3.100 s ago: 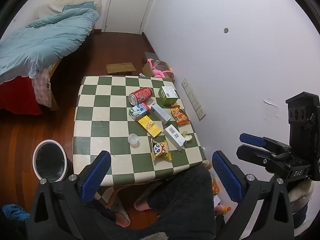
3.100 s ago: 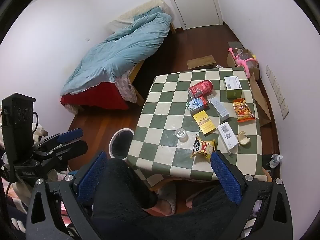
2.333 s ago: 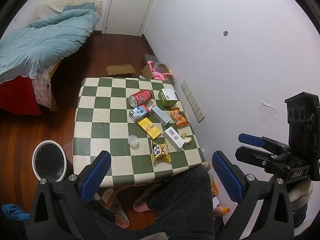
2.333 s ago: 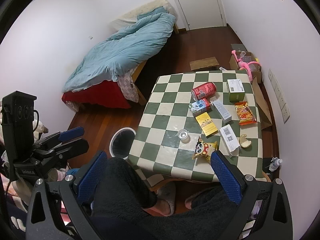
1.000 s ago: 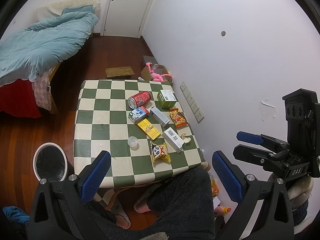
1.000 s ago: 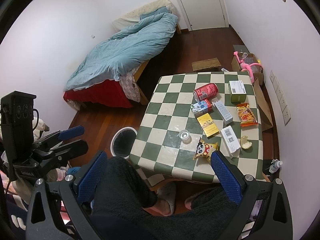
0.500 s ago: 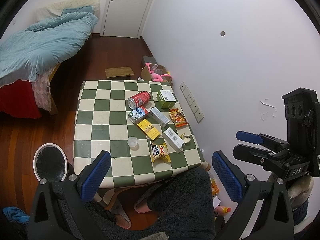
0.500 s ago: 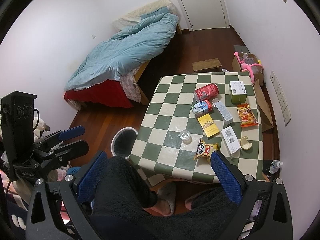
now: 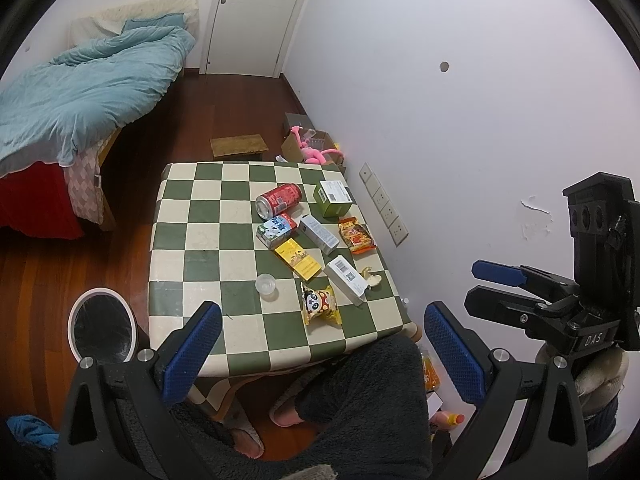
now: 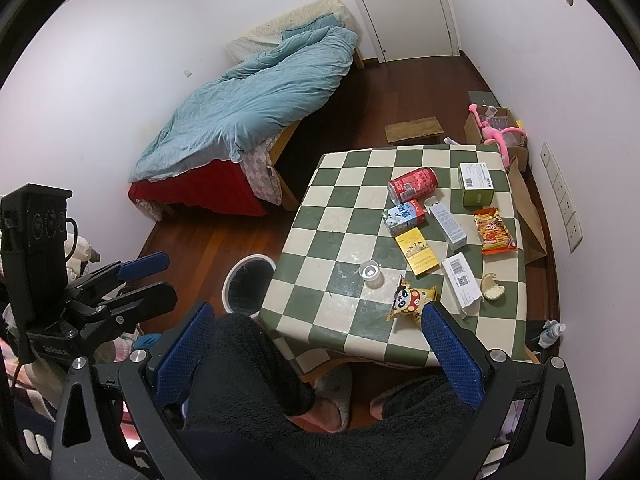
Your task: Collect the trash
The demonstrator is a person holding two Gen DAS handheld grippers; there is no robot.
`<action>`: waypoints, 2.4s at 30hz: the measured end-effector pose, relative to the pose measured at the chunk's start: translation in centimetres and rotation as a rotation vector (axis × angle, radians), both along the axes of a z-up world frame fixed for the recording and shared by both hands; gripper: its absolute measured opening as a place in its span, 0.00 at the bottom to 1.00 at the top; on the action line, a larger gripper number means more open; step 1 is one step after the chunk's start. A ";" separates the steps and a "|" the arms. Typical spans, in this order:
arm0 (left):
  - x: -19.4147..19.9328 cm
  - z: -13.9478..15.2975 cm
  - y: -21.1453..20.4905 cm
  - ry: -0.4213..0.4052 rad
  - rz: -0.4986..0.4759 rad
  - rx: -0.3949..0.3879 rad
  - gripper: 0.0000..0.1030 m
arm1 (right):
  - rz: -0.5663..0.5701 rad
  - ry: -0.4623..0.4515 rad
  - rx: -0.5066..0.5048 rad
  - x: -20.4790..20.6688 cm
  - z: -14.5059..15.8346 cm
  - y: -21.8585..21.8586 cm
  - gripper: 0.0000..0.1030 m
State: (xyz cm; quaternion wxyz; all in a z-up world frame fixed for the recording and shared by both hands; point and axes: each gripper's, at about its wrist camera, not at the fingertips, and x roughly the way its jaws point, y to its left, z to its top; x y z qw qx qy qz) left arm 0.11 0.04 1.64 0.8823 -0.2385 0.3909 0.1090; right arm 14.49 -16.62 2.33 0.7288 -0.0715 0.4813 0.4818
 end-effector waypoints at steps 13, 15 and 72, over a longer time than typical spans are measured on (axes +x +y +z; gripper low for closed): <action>3.0 -4.8 2.1 0.153 0.190 0.225 1.00 | -0.168 -0.009 -0.079 3.4 -4.1 1.5 1.00; 4.3 -7.5 3.3 0.213 0.229 0.254 1.00 | -0.217 -0.022 -0.124 5.1 -6.8 1.9 1.00; 17.3 -26.8 2.8 0.435 0.144 0.241 0.35 | -0.391 -0.062 -0.367 16.0 -27.8 4.6 0.49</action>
